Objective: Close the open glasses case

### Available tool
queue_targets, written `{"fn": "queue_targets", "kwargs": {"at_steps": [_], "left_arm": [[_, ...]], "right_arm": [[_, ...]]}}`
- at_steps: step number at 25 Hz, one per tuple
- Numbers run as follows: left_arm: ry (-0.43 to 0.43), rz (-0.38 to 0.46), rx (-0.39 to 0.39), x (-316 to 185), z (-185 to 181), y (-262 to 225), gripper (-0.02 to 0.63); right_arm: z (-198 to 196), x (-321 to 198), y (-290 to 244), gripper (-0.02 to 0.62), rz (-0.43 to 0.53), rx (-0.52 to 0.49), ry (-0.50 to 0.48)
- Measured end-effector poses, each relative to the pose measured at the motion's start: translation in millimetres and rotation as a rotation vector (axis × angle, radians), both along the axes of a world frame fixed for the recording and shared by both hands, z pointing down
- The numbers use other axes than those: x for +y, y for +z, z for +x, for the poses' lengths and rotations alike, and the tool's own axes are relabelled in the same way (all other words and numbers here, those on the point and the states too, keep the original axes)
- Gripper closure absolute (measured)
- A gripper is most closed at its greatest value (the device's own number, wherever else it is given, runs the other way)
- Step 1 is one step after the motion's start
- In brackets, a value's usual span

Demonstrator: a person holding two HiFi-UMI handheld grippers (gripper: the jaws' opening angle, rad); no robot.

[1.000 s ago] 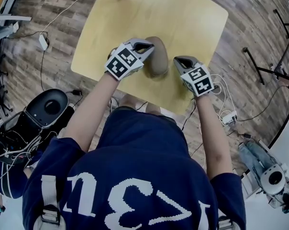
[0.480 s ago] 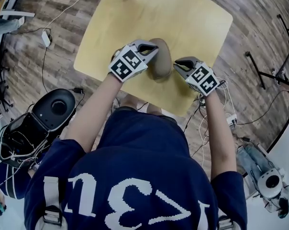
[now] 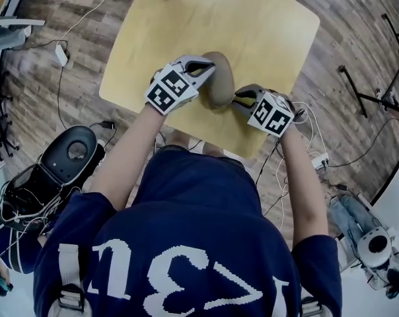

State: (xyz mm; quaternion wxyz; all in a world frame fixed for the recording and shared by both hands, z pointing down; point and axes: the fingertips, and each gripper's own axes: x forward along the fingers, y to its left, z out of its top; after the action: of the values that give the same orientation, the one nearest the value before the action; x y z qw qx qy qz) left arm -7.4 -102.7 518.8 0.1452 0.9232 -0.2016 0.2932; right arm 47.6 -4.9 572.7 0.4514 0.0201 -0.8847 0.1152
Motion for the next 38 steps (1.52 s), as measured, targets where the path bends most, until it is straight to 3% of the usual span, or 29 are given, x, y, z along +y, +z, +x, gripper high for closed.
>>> {"fn": "queue_targets", "kwargs": {"at_steps": [4, 10, 11, 14, 18, 21, 24, 25, 27, 29, 30, 31, 33, 34, 38], "left_arm": [[-0.012, 0.004, 0.001, -1.4, 2.7, -1.2, 0.594], [-0.021, 0.007, 0.000, -0.5, 5.0, -0.4, 0.594], [-0.023, 0.007, 0.000, -0.5, 5.3, -0.1, 0.594], [-0.025, 0.006, 0.000, -0.6, 8.2, 1.2, 0.594], [-0.026, 0.008, -0.004, 0.6, 9.0, 1.9, 0.594], [-0.025, 0.009, -0.005, 1.3, 8.4, 2.2, 0.594], [-0.025, 0.008, -0.006, 0.6, 7.4, 3.4, 0.594], [-0.025, 0.007, -0.006, 0.5, 7.0, 3.5, 0.594], [-0.025, 0.005, -0.006, 0.6, 6.3, 3.0, 0.594], [-0.025, 0.003, -0.007, 0.5, 6.4, 2.0, 0.594], [-0.025, 0.003, -0.008, 0.4, 7.0, 1.8, 0.594], [-0.024, 0.003, -0.009, 0.4, 7.6, 1.8, 0.594], [-0.023, 0.005, -0.010, -0.1, 7.5, 2.0, 0.594], [-0.022, 0.005, -0.011, -0.6, 7.1, 2.2, 0.594], [-0.014, 0.003, -0.021, -2.6, 7.8, 2.0, 0.594]], "right_arm": [[9.0, -2.3, -6.6, 0.563, -0.009, -0.046, 0.036], [7.4, -3.3, -1.2, 0.560, -0.055, -0.061, 0.045], [6.4, -2.4, -0.4, 0.509, -0.074, -0.067, 0.044], [7.9, -0.5, -0.5, 0.506, -0.093, -0.076, 0.028], [12.8, -1.6, -8.1, 0.557, -0.079, -0.106, 0.032], [13.0, 0.9, -19.8, 0.561, -0.120, -0.153, 0.025], [14.7, -1.6, -15.2, 0.560, -0.089, -0.099, 0.002], [16.0, -2.6, -10.1, 0.554, -0.082, -0.068, 0.002], [15.7, -0.7, -0.3, 0.449, -0.113, -0.028, 0.012], [11.2, 2.8, 5.2, 0.433, -0.141, -0.019, 0.018], [9.0, 3.0, 6.3, 0.450, -0.134, -0.019, 0.022], [7.4, 2.6, 6.7, 0.508, -0.121, -0.018, 0.027], [6.7, 1.2, 6.5, 0.525, -0.099, -0.015, 0.039], [7.5, -0.7, 6.0, 0.567, -0.088, -0.013, 0.050], [15.7, -16.2, -0.4, 0.572, -0.047, -0.011, 0.105]]}}
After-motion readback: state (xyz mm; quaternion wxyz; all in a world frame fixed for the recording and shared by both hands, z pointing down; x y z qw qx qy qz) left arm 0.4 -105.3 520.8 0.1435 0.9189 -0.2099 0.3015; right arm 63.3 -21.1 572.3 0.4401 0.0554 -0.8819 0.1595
